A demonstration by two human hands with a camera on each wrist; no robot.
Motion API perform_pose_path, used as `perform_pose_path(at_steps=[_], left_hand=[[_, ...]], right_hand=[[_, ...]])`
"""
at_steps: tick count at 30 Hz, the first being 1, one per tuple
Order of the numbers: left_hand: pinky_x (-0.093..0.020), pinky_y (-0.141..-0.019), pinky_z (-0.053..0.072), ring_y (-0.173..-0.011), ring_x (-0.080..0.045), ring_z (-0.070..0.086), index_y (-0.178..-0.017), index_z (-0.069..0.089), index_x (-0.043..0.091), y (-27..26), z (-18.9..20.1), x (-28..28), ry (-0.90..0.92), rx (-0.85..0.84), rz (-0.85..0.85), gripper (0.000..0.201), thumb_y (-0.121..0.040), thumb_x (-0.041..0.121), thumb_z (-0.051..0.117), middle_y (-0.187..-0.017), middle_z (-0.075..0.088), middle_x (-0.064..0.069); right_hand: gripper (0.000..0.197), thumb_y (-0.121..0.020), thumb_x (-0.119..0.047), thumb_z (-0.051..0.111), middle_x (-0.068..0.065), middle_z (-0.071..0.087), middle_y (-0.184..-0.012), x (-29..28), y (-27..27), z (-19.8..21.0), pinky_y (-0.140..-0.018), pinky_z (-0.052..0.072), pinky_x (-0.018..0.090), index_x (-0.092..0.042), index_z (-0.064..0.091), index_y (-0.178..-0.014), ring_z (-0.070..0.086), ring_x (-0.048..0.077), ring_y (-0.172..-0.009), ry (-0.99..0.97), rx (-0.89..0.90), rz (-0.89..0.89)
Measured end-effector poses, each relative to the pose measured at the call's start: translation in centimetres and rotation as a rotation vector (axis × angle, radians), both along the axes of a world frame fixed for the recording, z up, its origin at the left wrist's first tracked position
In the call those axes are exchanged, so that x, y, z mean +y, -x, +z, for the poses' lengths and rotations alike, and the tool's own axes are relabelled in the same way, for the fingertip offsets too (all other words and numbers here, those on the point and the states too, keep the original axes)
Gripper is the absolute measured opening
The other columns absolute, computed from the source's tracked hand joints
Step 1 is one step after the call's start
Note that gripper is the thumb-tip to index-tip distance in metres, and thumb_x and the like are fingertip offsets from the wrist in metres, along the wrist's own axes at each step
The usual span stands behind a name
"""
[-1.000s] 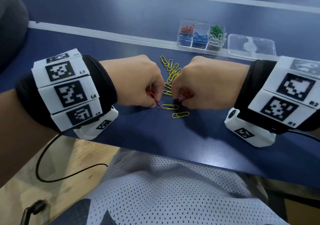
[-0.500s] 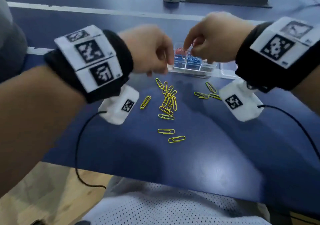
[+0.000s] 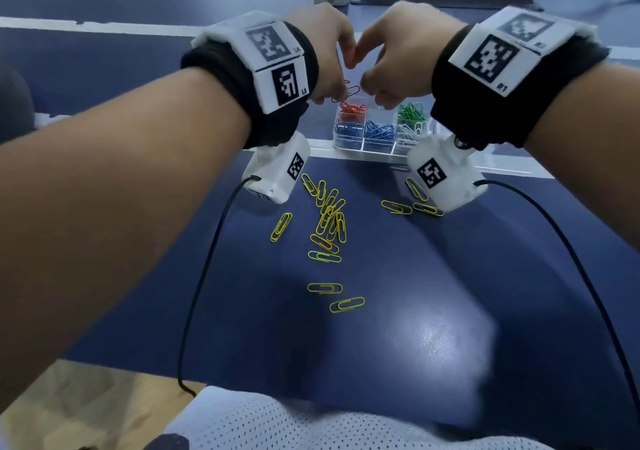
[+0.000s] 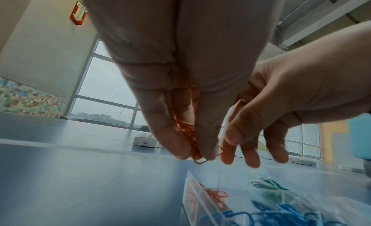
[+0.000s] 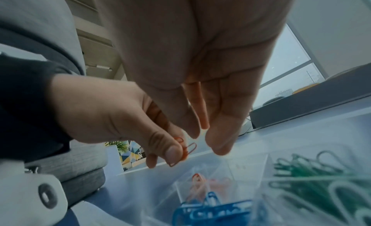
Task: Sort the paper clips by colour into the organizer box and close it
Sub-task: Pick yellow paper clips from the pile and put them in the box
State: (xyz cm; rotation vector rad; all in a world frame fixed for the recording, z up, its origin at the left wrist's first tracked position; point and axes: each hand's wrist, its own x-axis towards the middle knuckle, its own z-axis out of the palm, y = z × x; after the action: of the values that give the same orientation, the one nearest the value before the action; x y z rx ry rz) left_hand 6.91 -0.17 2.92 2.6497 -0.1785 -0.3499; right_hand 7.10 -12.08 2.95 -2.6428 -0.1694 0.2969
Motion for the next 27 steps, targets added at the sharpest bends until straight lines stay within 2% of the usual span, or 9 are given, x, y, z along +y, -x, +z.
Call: perform_pose_path(at_steps=[3, 6, 12, 14, 17, 20, 23, 25, 27], left_hand=[[-0.040, -0.087, 0.056, -0.092, -0.025, 0.070, -0.110, 0.061, 0.017, 0.0, 0.0, -1.0, -0.058, -0.064, -0.038, 0.037, -0.076, 0.018, 0.076, -0.106, 0.071, -0.006], [-0.036, -0.092, 0.051, -0.103, -0.024, 0.064, -0.116, 0.062, 0.016, -0.1, 0.1, -1.8, -0.133, -0.102, -0.099, 0.042, -0.077, 0.018, 0.076, -0.114, 0.067, -0.003], [-0.037, -0.092, 0.052, -0.104, -0.023, 0.063, -0.118, 0.062, 0.024, 0.0, -0.5, -2.0, -0.155, -0.104, -0.129, 0.042, -0.078, 0.017, 0.074, -0.122, 0.063, -0.002], [-0.038, -0.092, 0.053, -0.100, -0.023, 0.065, -0.118, 0.062, 0.026, 0.1, -0.6, -1.9, -0.108, -0.107, -0.111, 0.039, -0.081, 0.016, 0.071, -0.119, 0.065, -0.002], [-0.028, -0.082, 0.050, -0.086, -0.016, 0.064, -0.116, 0.062, 0.024, 0.7, -0.7, -1.3, -0.023, -0.150, -0.072, 0.033, -0.084, 0.015, 0.066, -0.107, 0.070, 0.001], [-0.024, -0.074, 0.045, -0.068, -0.012, 0.056, -0.105, 0.066, 0.022, 2.0, -0.8, -0.5, -0.029, -0.177, -0.101, 0.022, -0.084, 0.019, 0.064, -0.088, 0.068, 0.004], [-0.022, -0.060, 0.039, -0.071, -0.015, 0.053, -0.095, 0.070, 0.020, 3.7, -0.8, 0.6, -0.120, -0.164, -0.182, 0.014, -0.082, 0.024, 0.066, -0.076, 0.061, 0.004], [-0.022, -0.063, 0.037, -0.073, -0.016, 0.053, -0.093, 0.072, 0.018, 4.6, -1.0, 1.4, -0.187, -0.128, -0.242, 0.014, -0.081, 0.023, 0.066, -0.077, 0.062, 0.001], [-0.023, -0.072, 0.042, -0.074, -0.017, 0.057, -0.092, 0.072, 0.019, 5.3, -1.4, 2.2, -0.244, -0.084, -0.275, 0.013, -0.080, 0.022, 0.068, -0.078, 0.065, 0.001]], right_hand=[[0.035, -0.088, -0.017, 0.060, 0.007, 0.072, -0.089, -1.1, 0.2, 0.3, -0.064, 0.055, 0.027, -0.022, 0.061, -0.122, 0.069, 0.016, -0.065, -0.022, -0.034, -0.029], [0.035, -0.088, -0.023, 0.057, 0.008, 0.073, -0.086, -2.2, 0.7, 0.3, -0.069, 0.056, 0.028, -0.025, 0.061, -0.123, 0.067, 0.015, -0.061, 0.022, -0.047, -0.031], [0.036, -0.086, -0.027, 0.056, 0.005, 0.070, -0.087, -3.6, 2.1, 0.4, -0.075, 0.058, 0.033, -0.029, 0.060, -0.121, 0.068, 0.017, -0.061, 0.075, -0.069, -0.014], [0.035, -0.085, -0.028, 0.056, 0.003, 0.067, -0.088, -3.8, 2.8, 0.4, -0.077, 0.059, 0.037, -0.030, 0.060, -0.120, 0.069, 0.021, -0.066, 0.083, -0.077, 0.010], [0.026, -0.085, -0.028, 0.056, 0.000, 0.064, -0.082, -4.2, 4.0, 0.3, -0.078, 0.056, 0.035, -0.030, 0.066, -0.109, 0.065, 0.021, -0.070, 0.087, -0.087, 0.044], [0.015, -0.082, -0.020, 0.059, -0.004, 0.065, -0.065, -4.4, 5.5, 0.0, -0.073, 0.055, 0.029, -0.025, 0.071, -0.088, 0.063, 0.016, -0.058, 0.098, -0.035, 0.099], [0.011, -0.077, -0.018, 0.062, -0.003, 0.066, -0.061, -4.3, 6.9, -0.8, -0.078, 0.057, 0.032, -0.023, 0.071, -0.076, 0.062, 0.010, -0.051, 0.175, 0.009, 0.170], [0.006, -0.076, -0.020, 0.066, -0.004, 0.065, -0.060, -4.3, 7.5, -1.3, -0.080, 0.057, 0.034, -0.023, 0.071, -0.073, 0.060, 0.010, -0.054, 0.230, 0.005, 0.194], [0.008, -0.075, -0.022, 0.068, 0.002, 0.068, -0.069, -4.1, 7.9, -1.9, -0.081, 0.056, 0.036, -0.019, 0.074, -0.080, 0.063, 0.023, -0.070, 0.294, -0.032, 0.206]])
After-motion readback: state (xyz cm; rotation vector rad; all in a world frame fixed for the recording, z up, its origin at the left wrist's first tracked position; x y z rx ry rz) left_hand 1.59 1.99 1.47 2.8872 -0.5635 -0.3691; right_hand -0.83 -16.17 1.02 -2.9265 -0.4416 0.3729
